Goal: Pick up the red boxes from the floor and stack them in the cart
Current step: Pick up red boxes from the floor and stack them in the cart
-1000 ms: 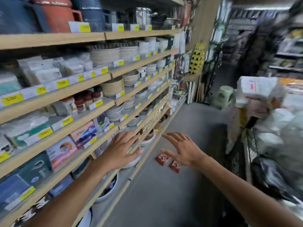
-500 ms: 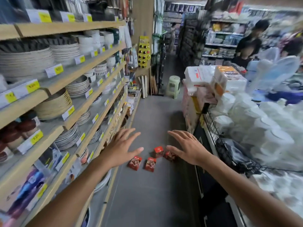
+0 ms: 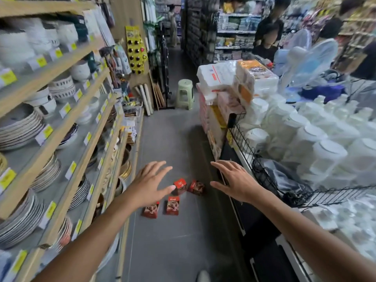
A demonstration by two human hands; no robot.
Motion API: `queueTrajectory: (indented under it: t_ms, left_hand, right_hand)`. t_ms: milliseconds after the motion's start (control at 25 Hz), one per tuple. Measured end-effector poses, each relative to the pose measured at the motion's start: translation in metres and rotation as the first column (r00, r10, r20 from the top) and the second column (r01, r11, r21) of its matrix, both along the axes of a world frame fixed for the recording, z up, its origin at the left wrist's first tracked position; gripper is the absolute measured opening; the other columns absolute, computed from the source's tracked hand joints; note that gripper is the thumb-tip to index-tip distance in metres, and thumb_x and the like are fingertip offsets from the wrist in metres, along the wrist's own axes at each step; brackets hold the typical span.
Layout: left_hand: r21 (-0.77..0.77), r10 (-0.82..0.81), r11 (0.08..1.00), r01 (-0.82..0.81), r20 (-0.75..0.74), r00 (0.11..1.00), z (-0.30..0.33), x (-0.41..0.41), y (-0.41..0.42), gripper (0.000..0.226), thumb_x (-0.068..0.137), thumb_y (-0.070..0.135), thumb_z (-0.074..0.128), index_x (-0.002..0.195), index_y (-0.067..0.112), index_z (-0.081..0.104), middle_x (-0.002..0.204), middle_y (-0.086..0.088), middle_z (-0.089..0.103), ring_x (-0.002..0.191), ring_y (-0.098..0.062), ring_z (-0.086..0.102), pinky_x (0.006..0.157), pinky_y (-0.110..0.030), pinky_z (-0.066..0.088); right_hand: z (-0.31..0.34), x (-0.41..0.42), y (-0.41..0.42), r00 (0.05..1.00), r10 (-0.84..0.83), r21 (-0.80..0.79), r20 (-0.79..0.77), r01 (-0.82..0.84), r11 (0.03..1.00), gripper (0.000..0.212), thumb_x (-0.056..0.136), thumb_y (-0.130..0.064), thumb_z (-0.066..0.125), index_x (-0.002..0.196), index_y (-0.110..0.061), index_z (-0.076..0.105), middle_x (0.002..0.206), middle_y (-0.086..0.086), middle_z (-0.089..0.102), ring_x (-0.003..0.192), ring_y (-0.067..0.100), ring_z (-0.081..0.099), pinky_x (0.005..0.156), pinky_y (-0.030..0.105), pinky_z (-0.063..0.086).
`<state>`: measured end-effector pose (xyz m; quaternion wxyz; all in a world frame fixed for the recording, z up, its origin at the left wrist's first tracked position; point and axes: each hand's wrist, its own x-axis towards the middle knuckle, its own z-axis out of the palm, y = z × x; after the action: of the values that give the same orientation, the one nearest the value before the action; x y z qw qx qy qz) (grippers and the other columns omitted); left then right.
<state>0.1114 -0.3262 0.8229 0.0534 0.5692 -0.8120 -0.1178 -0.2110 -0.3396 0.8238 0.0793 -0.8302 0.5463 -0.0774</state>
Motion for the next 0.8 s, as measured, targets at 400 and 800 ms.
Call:
queueTrajectory:
  t_ms: [400,800]
  left_hand:
    - [0.011,0.056,0.998,-0.056,-0.005,0.998,-0.018,-0.035,-0.183,0.088,0.079,0.081,0.02,0.154,0.036,0.023,0.162,0.01,0.016,0.15,-0.013,0.007,0.12,-0.041,0.015]
    - [0.081,0.072,0.994,-0.068,-0.037,0.997,-0.07,-0.007,-0.309,0.074,0.091,0.066,0.044,0.154,0.034,0.023,0.161,0.008,0.017,0.15,-0.013,0.008,0.12,-0.04,0.019]
  right_hand:
    - [-0.026,-0.035,-0.197,0.998,0.06,0.061,0.029,-0.062,0.996,0.079,0.095,-0.064,0.053,0.16,-0.031,0.023,0.162,-0.005,0.032,0.15,0.02,0.026,0.124,0.04,0.023]
    - [-0.062,-0.012,-0.331,0.994,0.11,0.147,0.007,-0.11,0.983,0.083,0.093,-0.057,0.062,0.16,-0.034,0.019,0.163,-0.005,0.03,0.151,0.021,0.024,0.124,0.042,0.026]
